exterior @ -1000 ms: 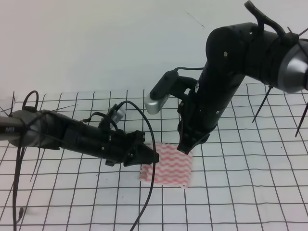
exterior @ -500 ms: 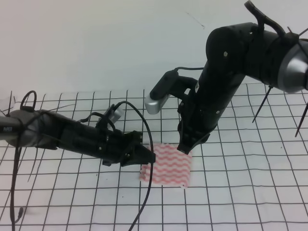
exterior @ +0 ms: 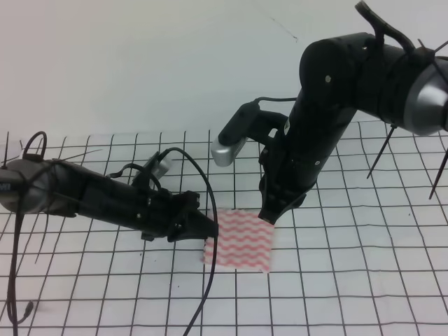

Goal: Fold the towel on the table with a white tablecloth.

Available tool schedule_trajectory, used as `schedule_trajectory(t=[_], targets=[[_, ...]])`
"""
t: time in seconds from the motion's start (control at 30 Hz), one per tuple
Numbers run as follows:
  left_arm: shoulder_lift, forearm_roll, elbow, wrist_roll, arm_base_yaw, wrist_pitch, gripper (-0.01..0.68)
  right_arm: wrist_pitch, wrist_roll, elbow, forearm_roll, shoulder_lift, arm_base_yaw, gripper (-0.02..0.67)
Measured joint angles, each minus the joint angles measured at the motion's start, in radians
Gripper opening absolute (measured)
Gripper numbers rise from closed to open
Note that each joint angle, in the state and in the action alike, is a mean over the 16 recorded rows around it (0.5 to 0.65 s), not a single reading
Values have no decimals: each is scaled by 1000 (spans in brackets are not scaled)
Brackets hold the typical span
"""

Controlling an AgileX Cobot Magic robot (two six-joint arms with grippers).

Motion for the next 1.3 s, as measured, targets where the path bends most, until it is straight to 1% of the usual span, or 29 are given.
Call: schedule_trajectory(t=[0.27,0.4,0.73,0.93,1.07,1.3], targets=[[0,19,0,20,0,-22,1,2,0,0,0,10,0,55],[0,11,0,40,0,-29,19,2,0,0,-1,14,0,55],[-1,-16,-4,81,6,-25,133,-6,2,0,-8,18,0,55],[-26,-20,-21,76,44,-5,188,-79,26,0,-19,28,-1,43],[-68,-8,-34,68,87,11,179,-147,52,0,-26,55,-1,28],[-170,40,-52,56,162,38,101,-270,117,0,-39,144,-3,4]])
